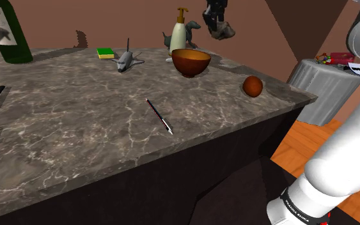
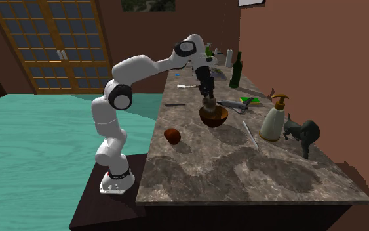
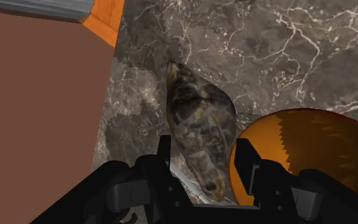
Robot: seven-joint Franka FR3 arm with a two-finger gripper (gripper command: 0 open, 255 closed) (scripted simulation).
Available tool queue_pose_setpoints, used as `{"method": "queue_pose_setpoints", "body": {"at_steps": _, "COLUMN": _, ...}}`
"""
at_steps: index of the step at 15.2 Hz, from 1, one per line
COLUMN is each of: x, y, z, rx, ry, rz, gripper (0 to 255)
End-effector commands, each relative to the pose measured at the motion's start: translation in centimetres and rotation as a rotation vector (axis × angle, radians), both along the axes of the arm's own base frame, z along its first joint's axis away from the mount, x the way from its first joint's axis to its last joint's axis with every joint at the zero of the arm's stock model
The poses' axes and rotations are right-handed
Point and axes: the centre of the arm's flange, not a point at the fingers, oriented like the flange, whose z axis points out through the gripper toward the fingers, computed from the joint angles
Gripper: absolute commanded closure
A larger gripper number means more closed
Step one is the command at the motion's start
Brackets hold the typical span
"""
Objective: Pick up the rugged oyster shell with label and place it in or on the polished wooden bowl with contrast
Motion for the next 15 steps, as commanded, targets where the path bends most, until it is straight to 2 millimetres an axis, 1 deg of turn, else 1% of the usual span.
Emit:
{"method": "queue_pose_setpoints", "body": {"at_steps": 1, "x": 1.1, "y": 2.4, "z": 0.1, "rx": 0.000, "ry": 0.000, "rz": -0.003, "gripper": 255}}
{"method": "queue_pose_setpoints", "body": {"at_steps": 5, "x": 3.8, "y": 6.9, "z": 0.4, "rx": 0.000, "ry": 0.000, "rz": -0.003, "gripper": 255}}
{"method": "queue_pose_setpoints", "body": {"at_steps": 6, "x": 4.7, "y": 8.4, "z": 0.5, "rx": 0.000, "ry": 0.000, "rz": -0.003, "gripper": 255}}
{"method": "queue_pose_setpoints", "body": {"at_steps": 15, "x": 4.7, "y": 8.4, "z": -4.3, "rx": 0.000, "ry": 0.000, "rz": -0.003, "gripper": 255}}
